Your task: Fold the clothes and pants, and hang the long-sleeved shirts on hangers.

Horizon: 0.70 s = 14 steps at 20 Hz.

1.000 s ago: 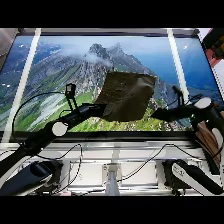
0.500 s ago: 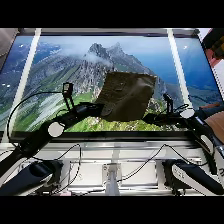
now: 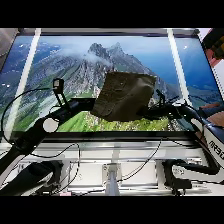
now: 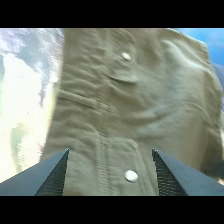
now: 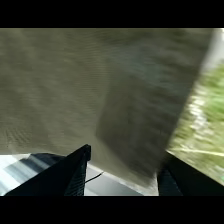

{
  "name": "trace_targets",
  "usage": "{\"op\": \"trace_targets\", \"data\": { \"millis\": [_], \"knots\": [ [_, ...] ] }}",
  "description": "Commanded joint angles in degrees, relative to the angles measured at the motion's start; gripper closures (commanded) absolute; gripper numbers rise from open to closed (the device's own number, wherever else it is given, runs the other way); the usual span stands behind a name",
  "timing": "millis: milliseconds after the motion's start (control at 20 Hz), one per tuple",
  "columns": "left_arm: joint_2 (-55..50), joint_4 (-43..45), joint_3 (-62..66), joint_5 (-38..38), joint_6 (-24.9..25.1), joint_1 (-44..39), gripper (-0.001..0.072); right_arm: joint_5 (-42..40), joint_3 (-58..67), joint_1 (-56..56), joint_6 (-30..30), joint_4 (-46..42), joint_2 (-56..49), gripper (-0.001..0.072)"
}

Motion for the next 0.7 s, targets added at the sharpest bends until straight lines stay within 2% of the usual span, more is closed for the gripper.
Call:
{"op": "trace_targets", "data": {
  "millis": [0,50,150,250,500,650],
  "knots": [
    [-0.33,0.44,-0.02,0.00,0.02,3.63,0.0116,-0.04,1.22,3.87,-1.42,1.22,-2.03,0.0270],
    [-0.74,0.42,-0.04,0.00,0.00,4.57,0.0116,-0.61,1.22,5.18,-1.60,1.75,-2.03,0.0337],
    [-1.81,0.39,-0.07,-0.04,-0.02,5.92,0.0116,-0.48,1.22,7.30,-1.55,2.86,-1.73,0.0533],
    [-2.29,0.39,-0.07,-0.04,0.00,6.19,0.0116,2.03,1.25,7.45,-1.53,2.95,-0.39,0.0678],
    [-2.29,0.39,-0.07,-0.04,-0.02,6.19,0.0116,16.57,8.11,3.98,-1.31,2.25,7.06,0.0677],
    [-2.29,0.37,-0.04,-1.11,-0.02,6.19,0.0117,22.51,14.47,2.49,2.34,1.33,13.20,0.0677]
  ]
}}
